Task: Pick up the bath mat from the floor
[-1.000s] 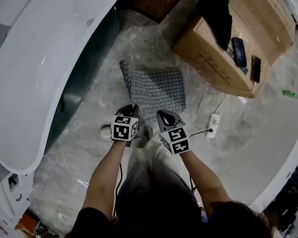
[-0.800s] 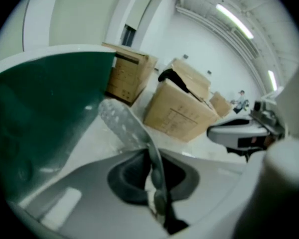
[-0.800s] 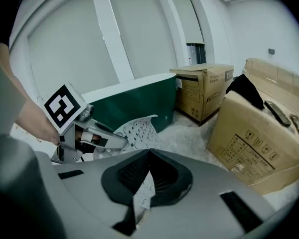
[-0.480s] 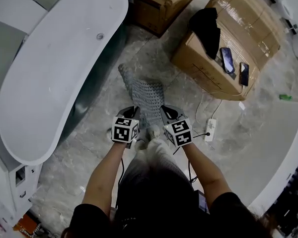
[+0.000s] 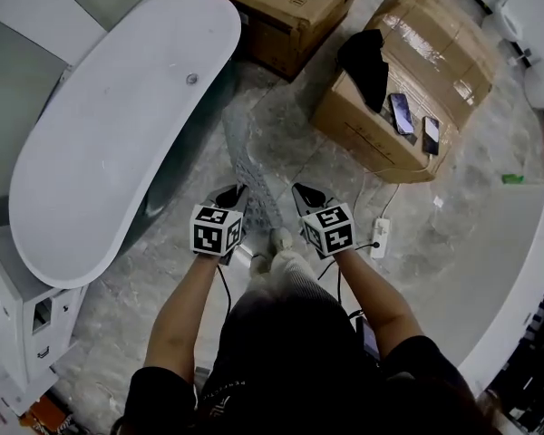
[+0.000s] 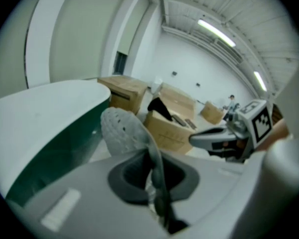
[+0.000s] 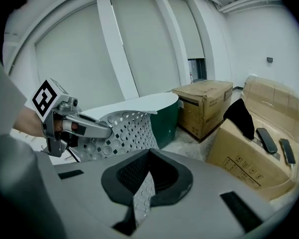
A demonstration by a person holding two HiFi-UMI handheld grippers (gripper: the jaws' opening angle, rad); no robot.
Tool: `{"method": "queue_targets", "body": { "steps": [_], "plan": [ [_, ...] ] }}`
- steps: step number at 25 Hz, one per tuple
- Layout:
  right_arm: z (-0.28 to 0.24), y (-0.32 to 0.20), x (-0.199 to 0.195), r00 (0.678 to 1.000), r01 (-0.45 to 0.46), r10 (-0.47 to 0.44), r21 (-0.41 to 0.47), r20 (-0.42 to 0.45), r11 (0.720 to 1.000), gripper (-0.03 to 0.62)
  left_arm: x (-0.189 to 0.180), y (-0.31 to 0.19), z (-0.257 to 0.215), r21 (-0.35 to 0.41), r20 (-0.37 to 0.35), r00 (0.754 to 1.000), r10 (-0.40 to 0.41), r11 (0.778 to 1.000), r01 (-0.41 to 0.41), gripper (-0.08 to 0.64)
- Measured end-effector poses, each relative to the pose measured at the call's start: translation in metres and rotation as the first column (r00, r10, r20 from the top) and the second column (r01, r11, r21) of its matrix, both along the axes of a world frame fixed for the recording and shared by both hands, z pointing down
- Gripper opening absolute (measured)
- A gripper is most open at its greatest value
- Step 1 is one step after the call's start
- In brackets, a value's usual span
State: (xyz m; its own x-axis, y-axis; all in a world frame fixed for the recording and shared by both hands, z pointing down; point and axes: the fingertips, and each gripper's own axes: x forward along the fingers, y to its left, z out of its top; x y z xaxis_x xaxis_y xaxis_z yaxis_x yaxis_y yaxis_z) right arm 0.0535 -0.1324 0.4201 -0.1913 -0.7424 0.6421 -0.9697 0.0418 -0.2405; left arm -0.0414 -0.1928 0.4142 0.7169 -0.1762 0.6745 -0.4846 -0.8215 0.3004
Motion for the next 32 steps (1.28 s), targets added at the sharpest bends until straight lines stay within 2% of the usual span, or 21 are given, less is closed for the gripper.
{"method": "queue_targets", "body": {
  "steps": [7,14,19,25,32],
  "plan": [
    [-0.053,-0.005,-0.018,1.000,0.024,-0.025,0.069,0.010,0.997,-0.002,-0.014,0.003,-0.066,0.054,-0.077,0.997,0.011,0.999,-0.006,0.014],
    [-0.102,-0.006,-0.022,1.000,0.005,-0.008,0.141,0.020,0.990,-0.002,-0.033,0.005,-0.121,0.122,-0.165,0.986,-0.021,0.992,0.042,0.014],
    [-0.125,-0.005,-0.024,1.000,0.000,-0.004,0.172,0.024,0.985,-0.002,-0.044,0.004,-0.154,0.136,-0.236,0.970,-0.054,0.987,0.088,0.014],
    [-0.137,0.001,-0.030,1.000,0.007,-0.011,0.188,0.022,0.982,-0.002,-0.052,0.010,-0.178,0.153,-0.293,0.953,-0.071,0.981,0.120,0.014],
    [-0.140,0.008,-0.034,1.000,0.000,-0.001,0.187,0.006,0.982,-0.002,-0.061,0.013,-0.183,0.148,-0.303,0.949,-0.081,0.980,0.131,0.014]
  ]
}}
